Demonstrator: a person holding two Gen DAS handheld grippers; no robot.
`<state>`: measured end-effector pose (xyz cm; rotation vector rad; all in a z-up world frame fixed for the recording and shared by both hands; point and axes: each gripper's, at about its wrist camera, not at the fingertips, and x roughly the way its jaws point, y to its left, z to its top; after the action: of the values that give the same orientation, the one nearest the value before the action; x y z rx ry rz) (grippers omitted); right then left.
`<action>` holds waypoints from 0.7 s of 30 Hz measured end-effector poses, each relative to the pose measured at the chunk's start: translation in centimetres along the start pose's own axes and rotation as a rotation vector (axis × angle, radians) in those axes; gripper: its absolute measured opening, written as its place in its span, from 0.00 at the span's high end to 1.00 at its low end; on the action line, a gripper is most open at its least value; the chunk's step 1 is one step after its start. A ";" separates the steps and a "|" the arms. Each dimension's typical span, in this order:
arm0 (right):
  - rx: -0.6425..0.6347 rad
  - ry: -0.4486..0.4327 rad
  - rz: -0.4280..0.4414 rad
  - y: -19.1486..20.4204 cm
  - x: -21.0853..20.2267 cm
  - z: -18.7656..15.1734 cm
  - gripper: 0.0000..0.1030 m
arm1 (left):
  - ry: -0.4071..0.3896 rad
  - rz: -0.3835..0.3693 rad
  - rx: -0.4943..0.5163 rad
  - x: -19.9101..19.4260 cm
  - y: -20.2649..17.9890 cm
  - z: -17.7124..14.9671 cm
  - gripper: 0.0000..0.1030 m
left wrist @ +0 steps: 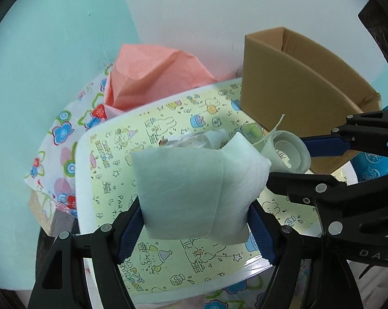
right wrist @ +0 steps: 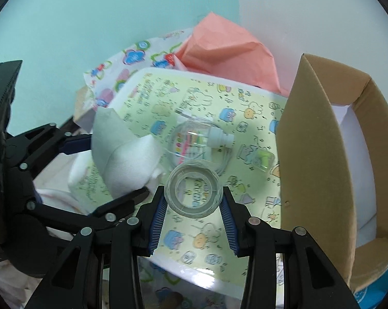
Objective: Organize objects
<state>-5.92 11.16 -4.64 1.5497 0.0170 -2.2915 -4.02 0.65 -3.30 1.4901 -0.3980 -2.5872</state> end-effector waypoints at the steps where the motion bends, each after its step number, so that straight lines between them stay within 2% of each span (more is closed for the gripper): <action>1: -0.003 -0.004 -0.005 0.1 -0.4 0.0 0.56 | -0.003 0.000 0.001 -0.3 -0.1 0.1 0.25; 21: -0.013 -0.042 -0.058 -0.8 -5.4 0.1 0.56 | -0.066 0.001 0.062 -4.1 -2.7 2.5 0.25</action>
<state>-4.49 13.46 0.06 1.5128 0.0666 -2.3636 -4.10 4.60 0.53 1.4255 -0.4903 -2.6525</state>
